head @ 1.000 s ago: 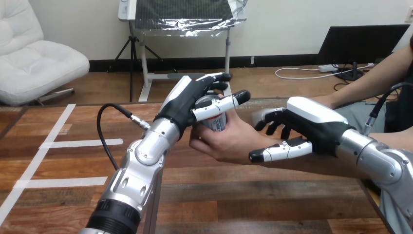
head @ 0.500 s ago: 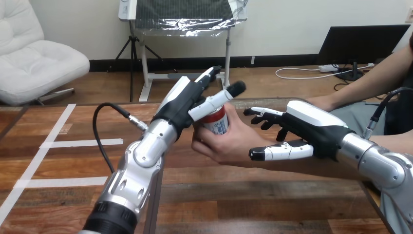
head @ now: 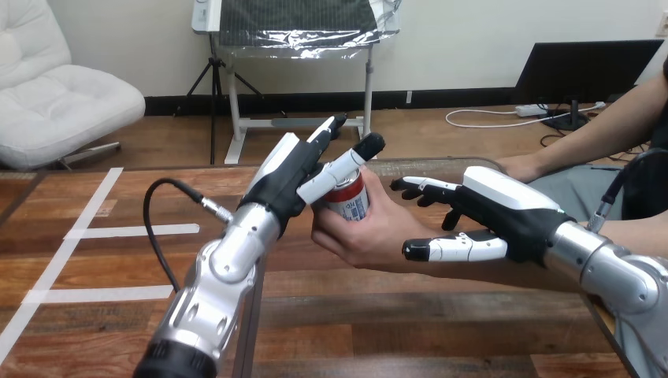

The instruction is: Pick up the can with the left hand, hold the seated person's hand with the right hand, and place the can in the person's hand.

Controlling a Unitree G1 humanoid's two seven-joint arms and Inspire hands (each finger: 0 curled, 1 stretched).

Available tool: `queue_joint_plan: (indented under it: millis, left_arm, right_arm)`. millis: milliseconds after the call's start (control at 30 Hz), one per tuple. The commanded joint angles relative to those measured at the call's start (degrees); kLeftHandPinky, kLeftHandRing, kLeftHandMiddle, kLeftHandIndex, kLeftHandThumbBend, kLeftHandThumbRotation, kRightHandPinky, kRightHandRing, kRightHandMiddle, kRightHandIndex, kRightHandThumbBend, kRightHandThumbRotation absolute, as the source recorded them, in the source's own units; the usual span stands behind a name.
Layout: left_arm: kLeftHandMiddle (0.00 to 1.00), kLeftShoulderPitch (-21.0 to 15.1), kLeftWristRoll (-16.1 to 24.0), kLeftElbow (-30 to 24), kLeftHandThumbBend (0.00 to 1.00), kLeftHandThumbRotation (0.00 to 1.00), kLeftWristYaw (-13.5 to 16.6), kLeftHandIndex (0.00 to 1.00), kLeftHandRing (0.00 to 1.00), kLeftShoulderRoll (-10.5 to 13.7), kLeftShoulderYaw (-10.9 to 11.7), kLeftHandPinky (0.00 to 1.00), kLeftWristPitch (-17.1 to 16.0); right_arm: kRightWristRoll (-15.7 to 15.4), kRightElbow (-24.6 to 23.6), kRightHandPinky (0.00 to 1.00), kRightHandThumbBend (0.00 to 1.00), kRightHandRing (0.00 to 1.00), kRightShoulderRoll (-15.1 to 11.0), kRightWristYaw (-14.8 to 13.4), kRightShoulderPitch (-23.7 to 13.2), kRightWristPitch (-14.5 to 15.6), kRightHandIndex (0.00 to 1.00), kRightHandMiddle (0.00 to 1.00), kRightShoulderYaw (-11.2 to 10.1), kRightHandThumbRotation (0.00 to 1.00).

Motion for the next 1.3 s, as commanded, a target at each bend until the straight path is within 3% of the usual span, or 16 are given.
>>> queue_joint_plan:
  millis: [0,233,567,633,833,967,1033,1100,1267]
  left_arm:
    - [0.97,0.91,-1.12,-5.39,0.90,1.00,1.33,0.97,1.00,0.42,1.43,0.93,-2.11]
    - [0.95,4.15,-1.46,-8.88,0.79,1.00,3.14,0.95,0.99,0.36,1.86,0.93,-3.91]
    - [0.92,9.15,-3.19,-14.00,0.71,1.00,6.02,0.91,0.94,-0.36,3.23,0.93,-6.45]
    - [0.92,10.88,-3.27,-16.47,0.69,1.00,6.66,0.90,0.94,-0.61,3.56,0.93,-6.15]
    - [0.90,16.50,-4.19,-25.36,0.65,1.00,6.75,0.87,0.92,-0.45,4.45,0.91,-6.70]
    - [0.89,18.67,-5.08,-28.93,0.65,1.00,6.89,0.86,0.90,-0.81,4.88,0.88,-6.45]
    - [0.87,20.48,-5.44,-32.17,0.65,1.00,7.54,0.85,0.88,-1.27,5.35,0.86,-7.01]
    - [0.85,22.03,-4.95,-35.04,0.64,1.00,8.05,0.84,0.84,-1.30,5.59,0.82,-6.94]
    - [0.82,24.60,-4.87,-40.09,0.65,1.00,8.23,0.81,0.80,-1.01,6.10,0.75,-7.26]
  right_arm:
    - [1.86,-3.38,0.69,1.00,0.90,2.45,-0.91,2.52,0.96,0.96,0.92,-1.34,1.00]
    - [5.46,-6.22,0.73,1.00,0.91,3.67,-0.76,5.11,2.38,0.99,0.95,-3.42,1.00]
    - [13.07,-9.74,0.80,1.00,0.93,6.66,-1.05,9.16,2.76,0.98,0.96,-7.36,1.00]
    - [16.13,-10.21,0.82,1.00,0.93,8.15,-1.24,10.19,1.93,0.98,0.96,-8.68,1.00]
    - [23.05,-12.36,0.84,1.00,0.92,12.45,-3.17,13.48,-0.71,0.94,0.93,-12.02,1.00]
    - [23.45,-12.80,0.84,1.00,0.90,13.80,-5.03,14.67,-3.57,0.91,0.92,-13.00,1.00]
    - [23.92,-12.35,0.83,0.99,0.89,15.97,-7.06,15.35,-8.51,0.90,0.91,-14.06,1.00]
    - [24.70,-12.53,0.82,0.97,0.87,17.33,-7.95,16.13,-11.39,0.88,0.89,-14.66,1.00]
    - [26.91,-13.05,0.84,0.94,0.88,18.57,-7.58,17.23,-15.00,0.88,0.89,-15.00,1.00]
